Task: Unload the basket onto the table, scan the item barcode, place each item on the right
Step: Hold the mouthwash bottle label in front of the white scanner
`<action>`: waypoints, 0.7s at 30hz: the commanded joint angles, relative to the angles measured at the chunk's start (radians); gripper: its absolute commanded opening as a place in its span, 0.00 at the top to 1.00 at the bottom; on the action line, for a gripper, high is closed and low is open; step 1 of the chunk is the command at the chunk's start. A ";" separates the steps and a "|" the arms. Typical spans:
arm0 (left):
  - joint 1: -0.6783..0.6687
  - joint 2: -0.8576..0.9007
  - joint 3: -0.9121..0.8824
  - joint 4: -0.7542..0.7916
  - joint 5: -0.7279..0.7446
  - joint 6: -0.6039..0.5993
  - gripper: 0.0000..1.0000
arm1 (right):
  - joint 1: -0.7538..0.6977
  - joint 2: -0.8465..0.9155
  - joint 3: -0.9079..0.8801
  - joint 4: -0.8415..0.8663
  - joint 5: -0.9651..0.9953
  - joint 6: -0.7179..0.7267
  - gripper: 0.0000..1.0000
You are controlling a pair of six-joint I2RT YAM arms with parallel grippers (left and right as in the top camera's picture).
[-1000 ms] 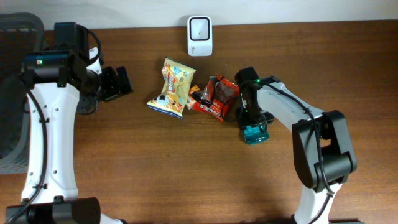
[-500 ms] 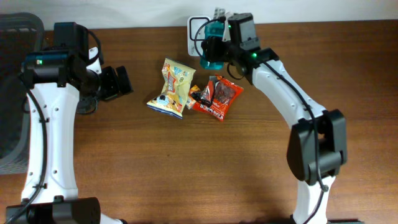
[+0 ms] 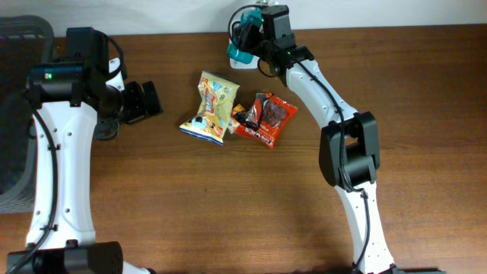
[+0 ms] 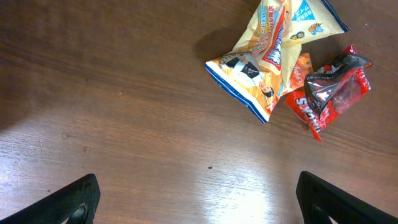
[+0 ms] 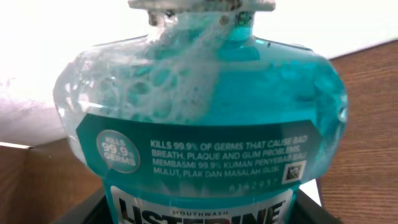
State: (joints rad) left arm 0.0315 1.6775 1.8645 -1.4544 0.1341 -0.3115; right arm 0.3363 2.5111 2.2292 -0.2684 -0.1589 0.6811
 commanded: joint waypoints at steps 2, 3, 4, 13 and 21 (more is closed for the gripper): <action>0.000 0.002 0.002 0.002 0.007 -0.010 0.01 | 0.010 -0.015 0.030 0.047 0.064 0.008 0.55; 0.000 0.002 0.002 0.002 0.007 -0.010 0.01 | 0.010 -0.015 0.030 0.064 0.072 0.043 0.55; 0.000 0.002 0.002 0.002 0.007 -0.010 0.01 | 0.011 -0.015 0.030 0.068 0.109 0.150 0.55; 0.000 0.002 0.002 0.002 0.007 -0.010 0.01 | 0.056 0.011 0.030 0.130 0.160 0.491 0.57; 0.000 0.002 0.002 0.002 0.007 -0.010 0.01 | -0.043 -0.044 0.033 0.060 0.154 0.301 0.56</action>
State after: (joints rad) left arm 0.0315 1.6775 1.8641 -1.4544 0.1341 -0.3115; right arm 0.3367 2.5408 2.2292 -0.2024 -0.0036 1.0866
